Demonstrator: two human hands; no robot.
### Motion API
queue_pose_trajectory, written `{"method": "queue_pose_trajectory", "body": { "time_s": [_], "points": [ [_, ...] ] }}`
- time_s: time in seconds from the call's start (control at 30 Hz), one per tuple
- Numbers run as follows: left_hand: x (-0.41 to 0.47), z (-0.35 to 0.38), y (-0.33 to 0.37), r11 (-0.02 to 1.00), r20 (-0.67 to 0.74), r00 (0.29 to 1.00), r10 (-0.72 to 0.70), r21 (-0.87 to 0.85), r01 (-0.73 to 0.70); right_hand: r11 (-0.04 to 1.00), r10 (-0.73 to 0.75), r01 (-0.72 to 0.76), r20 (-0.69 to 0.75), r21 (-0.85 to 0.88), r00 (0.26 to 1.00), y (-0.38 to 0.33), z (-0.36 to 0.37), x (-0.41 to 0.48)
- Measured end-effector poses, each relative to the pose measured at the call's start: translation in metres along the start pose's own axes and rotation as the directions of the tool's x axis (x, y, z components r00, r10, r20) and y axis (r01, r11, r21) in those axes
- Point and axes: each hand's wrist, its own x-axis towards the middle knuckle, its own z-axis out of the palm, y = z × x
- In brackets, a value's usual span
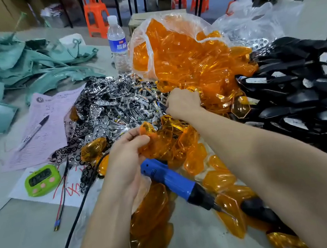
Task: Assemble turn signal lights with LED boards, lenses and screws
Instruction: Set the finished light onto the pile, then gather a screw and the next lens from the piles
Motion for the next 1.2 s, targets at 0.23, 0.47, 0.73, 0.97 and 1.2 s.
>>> {"method": "queue_pose_trajectory", "body": {
  "time_s": [0.23, 0.47, 0.73, 0.97, 1.2],
  "points": [
    [-0.015, 0.014, -0.003, 1.000, 0.018, 1.000, -0.009, -0.011, 0.009, 0.653, 0.278, -0.112, -0.100, 0.749, 0.955, 0.026, -0.058, -0.054],
    [-0.040, 0.024, -0.009, 0.997, 0.116, 0.992, 0.058, -0.065, -0.050, 0.672, 0.034, 0.049, -0.098, 0.739, 0.995, 0.029, -0.054, -0.196],
    [-0.064, 0.037, -0.009, 0.997, 0.087, 0.995, 0.040, -0.063, -0.035, 0.490, 0.066, 0.190, -0.254, 0.851, 0.965, 0.035, -0.032, -0.246],
    [-0.074, 0.045, -0.013, 0.998, 0.064, 0.996, 0.068, -0.016, -0.067, 0.729, 0.091, 0.096, -0.235, 0.677, 0.968, 0.029, -0.031, -0.254],
    [-0.076, 0.048, -0.015, 0.993, 0.029, 0.992, 0.120, -0.005, -0.120, 0.726, 0.085, 0.022, -0.121, 0.687, 0.989, 0.026, -0.039, -0.257]
  ]
}}
